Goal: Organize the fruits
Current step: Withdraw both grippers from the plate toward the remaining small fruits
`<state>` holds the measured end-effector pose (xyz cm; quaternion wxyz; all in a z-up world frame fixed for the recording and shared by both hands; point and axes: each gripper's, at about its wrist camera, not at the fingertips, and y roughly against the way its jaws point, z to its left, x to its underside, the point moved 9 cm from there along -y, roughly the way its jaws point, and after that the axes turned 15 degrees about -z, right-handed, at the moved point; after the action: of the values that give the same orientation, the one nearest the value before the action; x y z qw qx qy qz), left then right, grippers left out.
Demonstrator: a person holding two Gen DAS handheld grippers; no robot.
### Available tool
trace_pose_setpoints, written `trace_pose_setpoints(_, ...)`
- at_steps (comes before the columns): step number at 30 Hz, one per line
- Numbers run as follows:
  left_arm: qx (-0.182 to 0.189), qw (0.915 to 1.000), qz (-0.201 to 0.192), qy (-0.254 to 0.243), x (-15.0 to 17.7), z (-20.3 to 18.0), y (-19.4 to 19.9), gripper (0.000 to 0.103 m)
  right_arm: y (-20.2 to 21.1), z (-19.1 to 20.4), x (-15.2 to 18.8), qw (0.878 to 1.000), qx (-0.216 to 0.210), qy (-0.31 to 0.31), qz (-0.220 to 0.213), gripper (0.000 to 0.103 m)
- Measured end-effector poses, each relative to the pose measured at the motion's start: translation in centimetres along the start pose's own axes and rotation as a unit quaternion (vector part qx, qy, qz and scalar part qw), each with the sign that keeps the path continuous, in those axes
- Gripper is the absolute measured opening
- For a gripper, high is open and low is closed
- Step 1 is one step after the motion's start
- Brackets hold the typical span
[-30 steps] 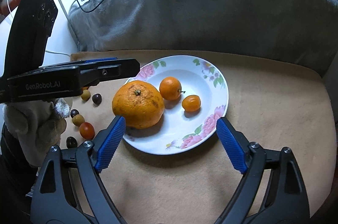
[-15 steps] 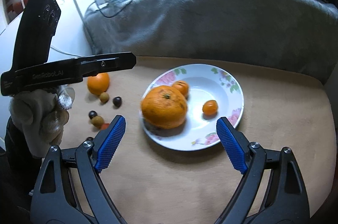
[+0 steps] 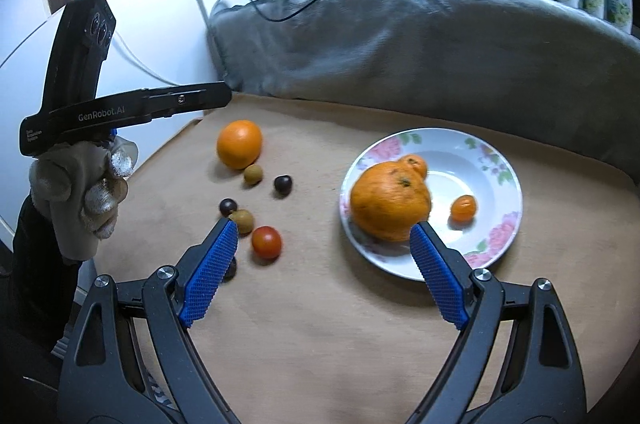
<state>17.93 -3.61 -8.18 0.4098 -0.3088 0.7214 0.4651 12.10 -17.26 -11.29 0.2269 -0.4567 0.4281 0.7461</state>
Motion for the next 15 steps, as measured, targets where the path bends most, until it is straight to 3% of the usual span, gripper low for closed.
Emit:
trace_pose_setpoints(9, -0.021, 0.9993, 0.022, 0.02, 3.5, 3.4, 1.6, 0.07, -1.4, 2.1, 1.1, 1.0, -0.022, 0.004, 0.016, 0.09)
trace_pose_setpoints(15, -0.01, 0.9989, 0.044, 0.013, 6.0, 3.1, 1.8, 0.055, -2.5, 3.1, 2.2, 0.999, -0.035, 0.003, 0.031, 0.09)
